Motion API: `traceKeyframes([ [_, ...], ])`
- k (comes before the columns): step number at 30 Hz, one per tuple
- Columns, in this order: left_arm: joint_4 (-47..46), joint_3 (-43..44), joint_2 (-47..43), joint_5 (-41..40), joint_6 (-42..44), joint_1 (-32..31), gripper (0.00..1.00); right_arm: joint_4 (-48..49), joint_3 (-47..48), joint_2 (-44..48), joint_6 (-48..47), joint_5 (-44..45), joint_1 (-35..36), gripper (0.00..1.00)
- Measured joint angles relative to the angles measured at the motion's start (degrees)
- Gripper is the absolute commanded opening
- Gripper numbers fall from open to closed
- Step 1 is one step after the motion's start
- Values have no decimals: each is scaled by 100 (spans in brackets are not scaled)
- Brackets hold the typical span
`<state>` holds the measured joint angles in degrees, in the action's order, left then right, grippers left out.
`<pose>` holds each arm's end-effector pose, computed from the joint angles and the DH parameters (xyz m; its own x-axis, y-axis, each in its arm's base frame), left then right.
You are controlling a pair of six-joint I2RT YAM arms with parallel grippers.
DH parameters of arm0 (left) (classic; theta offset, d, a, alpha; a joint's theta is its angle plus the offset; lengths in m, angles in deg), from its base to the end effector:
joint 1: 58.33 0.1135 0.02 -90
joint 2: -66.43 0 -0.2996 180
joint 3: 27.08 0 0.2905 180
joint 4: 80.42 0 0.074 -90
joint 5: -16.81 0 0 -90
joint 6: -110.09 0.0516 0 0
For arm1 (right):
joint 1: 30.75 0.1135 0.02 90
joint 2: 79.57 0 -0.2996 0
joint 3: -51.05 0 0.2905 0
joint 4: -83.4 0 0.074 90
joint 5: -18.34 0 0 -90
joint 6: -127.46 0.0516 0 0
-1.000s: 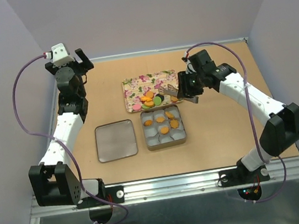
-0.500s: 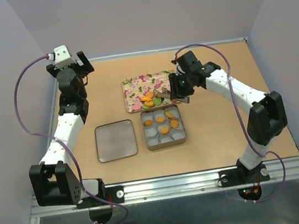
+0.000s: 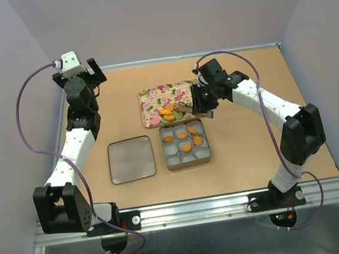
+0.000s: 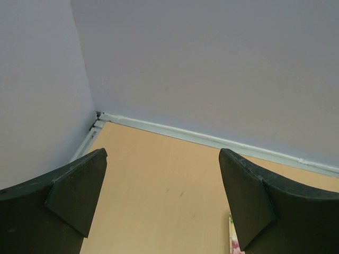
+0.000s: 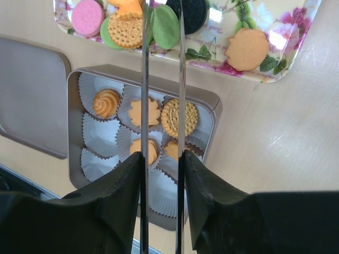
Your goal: Pack the cookies
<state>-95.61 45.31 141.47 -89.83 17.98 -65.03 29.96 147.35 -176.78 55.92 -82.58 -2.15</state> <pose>0.3527 -0.0265 0.4163 0.2216 -0.0616 -0.9732 -0.1578 0.9826 -0.0981 0.3647 0.2100 0.3048 -0.8563 -0.1127 -0.5041 -0.3119 0.8908 0.3306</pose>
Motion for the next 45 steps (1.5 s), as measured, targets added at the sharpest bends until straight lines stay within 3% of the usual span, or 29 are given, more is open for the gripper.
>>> traceKeyframes([
  [23, -2, -2, 0, -13, 17, 0, 99, -11, -256, 136, 72, -129, 0, 29],
  [35, 0, -2, 0, -13, 17, 0, 99, -205, 861, 155, 83, 61, 2, 28],
  [45, -2, -2, 0, 4, 13, 0, 99, -343, 636, 1038, 227, -297, 120, 27],
])
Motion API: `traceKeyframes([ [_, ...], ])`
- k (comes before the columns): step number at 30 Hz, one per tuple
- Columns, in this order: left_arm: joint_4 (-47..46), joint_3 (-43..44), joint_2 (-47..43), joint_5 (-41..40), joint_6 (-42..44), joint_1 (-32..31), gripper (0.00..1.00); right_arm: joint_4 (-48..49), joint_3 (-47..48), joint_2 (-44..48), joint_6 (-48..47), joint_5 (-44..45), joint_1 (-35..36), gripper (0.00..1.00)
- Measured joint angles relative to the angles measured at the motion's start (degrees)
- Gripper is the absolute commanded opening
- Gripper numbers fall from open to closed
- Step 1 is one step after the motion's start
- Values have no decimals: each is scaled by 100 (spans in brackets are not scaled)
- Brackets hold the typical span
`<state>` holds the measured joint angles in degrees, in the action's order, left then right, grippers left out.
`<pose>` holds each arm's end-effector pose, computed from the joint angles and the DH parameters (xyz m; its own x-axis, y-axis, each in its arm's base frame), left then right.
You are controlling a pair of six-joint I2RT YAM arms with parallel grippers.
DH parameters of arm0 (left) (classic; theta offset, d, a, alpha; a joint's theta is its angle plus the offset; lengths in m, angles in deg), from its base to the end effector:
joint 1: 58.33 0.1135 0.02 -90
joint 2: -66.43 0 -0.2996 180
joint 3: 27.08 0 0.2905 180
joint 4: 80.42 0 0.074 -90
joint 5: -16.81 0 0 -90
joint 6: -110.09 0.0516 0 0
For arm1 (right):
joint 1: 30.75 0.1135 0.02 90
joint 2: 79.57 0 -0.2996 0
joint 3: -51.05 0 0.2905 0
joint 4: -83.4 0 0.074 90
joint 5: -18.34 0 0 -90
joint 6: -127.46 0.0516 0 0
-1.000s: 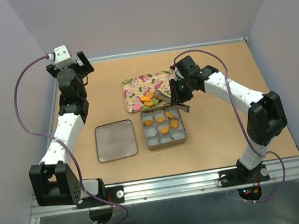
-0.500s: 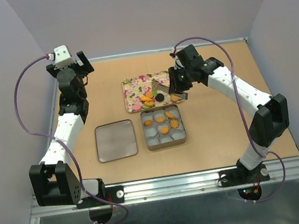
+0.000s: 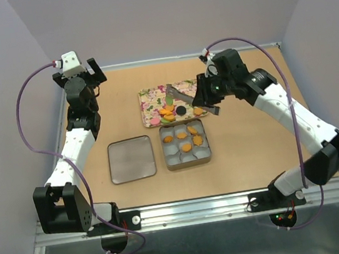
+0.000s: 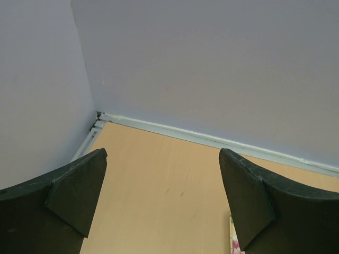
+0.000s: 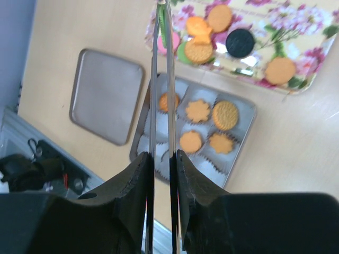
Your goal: Pack the cookies
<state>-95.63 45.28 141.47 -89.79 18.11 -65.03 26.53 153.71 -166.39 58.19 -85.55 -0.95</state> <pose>0.3527 -0.0266 0.4161 0.2210 -0.0593 -0.9735 -0.1576 0.9829 -0.0957 0.3205 0.1978 0.4105 -0.7592 -0.0388 -0.6497 -0.3965 0.8192 0.4144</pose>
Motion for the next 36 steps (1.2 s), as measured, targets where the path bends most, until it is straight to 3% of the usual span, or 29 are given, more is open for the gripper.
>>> traceKeyframes([
  [6, 2, 0, 0, 20, -2, 0, 99, 15, -1071, 1058, 31, -354, 376, 27],
  [16, 2, 0, 0, 70, -42, -2, 99, 251, -2398, 1685, 328, -664, 616, 24],
  [25, -2, -46, 0, 72, -39, -50, 99, 835, -3141, 1781, 774, -656, 1290, 24],
  [36, 20, -85, 0, 70, -39, -72, 99, 1213, -3211, 1412, 802, -280, 1449, 24],
])
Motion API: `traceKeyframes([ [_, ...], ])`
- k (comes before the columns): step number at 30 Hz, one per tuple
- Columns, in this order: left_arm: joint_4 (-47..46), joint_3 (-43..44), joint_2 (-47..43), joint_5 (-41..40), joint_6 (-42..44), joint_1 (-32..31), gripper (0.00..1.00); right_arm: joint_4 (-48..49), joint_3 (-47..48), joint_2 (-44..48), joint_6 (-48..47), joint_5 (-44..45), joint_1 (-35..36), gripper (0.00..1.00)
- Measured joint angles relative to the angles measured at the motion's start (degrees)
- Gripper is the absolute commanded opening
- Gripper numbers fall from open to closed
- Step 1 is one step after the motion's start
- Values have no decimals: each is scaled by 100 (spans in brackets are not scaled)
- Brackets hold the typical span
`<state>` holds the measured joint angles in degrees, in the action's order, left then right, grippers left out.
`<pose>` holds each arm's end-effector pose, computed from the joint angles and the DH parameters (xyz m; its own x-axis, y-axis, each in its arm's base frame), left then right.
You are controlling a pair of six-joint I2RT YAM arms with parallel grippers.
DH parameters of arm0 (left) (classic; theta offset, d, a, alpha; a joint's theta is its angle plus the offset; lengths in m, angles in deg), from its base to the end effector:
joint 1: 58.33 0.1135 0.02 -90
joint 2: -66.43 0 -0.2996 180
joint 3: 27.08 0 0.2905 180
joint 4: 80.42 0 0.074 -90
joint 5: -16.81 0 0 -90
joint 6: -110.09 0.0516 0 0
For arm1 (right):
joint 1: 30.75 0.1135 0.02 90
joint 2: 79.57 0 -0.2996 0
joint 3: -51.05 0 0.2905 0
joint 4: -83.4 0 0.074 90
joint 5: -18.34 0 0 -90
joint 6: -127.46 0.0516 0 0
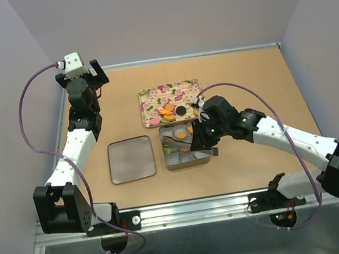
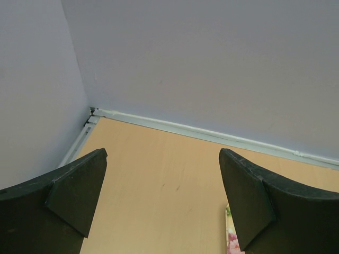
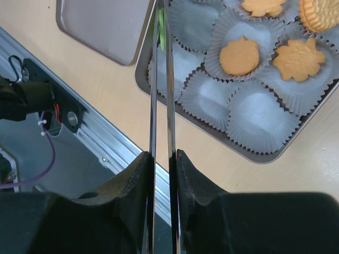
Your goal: Pack the cookies
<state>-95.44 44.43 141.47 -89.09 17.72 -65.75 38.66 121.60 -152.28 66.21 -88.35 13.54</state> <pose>0.3526 -0.0317 0.4097 0.2032 -0.0666 -0.9769 -0.1337 0.9864 -0.0950 0.2084 0.2240 0.2985 -0.8475 -0.1831 -0.4982 -0.4582 0.7262 0.5125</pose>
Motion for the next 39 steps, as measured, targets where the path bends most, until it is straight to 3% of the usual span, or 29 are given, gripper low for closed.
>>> traceKeyframes([
  [39, 2, 0, 0, 2, 0, 0, 99, 116, 205, -42, -42, 533, 4, 24],
])
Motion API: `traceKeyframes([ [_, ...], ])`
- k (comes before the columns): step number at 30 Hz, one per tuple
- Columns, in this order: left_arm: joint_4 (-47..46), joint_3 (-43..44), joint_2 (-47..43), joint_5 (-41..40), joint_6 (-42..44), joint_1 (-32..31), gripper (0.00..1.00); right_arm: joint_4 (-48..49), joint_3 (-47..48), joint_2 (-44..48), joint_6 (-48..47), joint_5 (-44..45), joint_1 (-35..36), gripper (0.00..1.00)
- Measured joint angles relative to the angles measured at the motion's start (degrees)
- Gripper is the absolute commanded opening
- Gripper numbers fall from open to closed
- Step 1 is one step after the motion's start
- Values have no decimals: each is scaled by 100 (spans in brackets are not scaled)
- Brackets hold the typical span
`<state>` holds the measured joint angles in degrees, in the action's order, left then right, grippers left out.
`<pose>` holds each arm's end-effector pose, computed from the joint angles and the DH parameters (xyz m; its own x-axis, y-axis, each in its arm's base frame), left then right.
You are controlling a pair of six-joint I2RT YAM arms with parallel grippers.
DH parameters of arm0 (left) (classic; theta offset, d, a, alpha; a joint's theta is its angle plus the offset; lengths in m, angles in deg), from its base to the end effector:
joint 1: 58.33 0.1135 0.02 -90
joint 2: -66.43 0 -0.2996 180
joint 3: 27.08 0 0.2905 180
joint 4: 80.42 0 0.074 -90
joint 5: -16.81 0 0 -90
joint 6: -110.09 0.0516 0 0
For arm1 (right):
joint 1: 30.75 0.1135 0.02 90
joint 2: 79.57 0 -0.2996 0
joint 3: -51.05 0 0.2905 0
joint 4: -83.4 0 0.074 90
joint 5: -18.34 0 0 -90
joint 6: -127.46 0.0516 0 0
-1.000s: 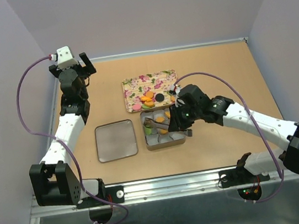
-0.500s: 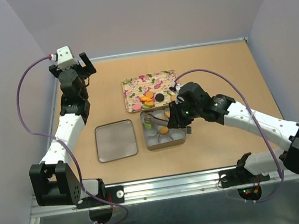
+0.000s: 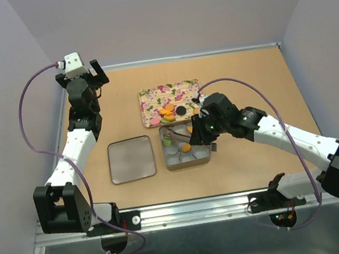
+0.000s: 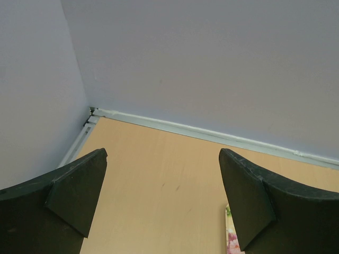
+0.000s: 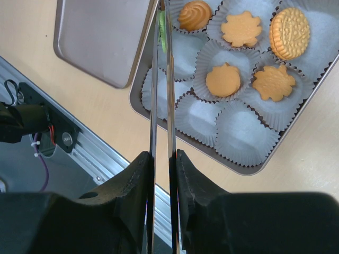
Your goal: Pack the cookies
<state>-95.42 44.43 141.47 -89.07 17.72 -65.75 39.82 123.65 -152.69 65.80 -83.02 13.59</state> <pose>0.3526 -0.0317 0.4096 0.2029 -0.0665 -0.9769 -0.1334 0.9865 -0.0949 0.2167 0.2260 0.3109 -0.8114 -0.1422 -0.5670 -0.4559 0.7610 0.4615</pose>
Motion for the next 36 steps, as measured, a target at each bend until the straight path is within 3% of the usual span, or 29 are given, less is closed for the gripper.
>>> traceKeyframes([
  [5, -2, 0, 0, 0, 0, 0, 99, 44, -140, 20, 0, -31, 0, 27],
  [9, -2, 0, 0, 0, 0, 0, 99, 44, -295, 48, -2, -90, 0, 37],
  [21, 0, 0, 0, 2, 0, 0, 99, 22, -328, 184, -13, 26, 0, 39],
  [29, 0, 0, 0, 22, 0, 0, 99, -293, 616, 127, -262, 472, 0, 41],
  [36, 0, 0, 0, 24, 0, -4, 99, -291, 1303, -588, -527, 1132, 0, 41],
])
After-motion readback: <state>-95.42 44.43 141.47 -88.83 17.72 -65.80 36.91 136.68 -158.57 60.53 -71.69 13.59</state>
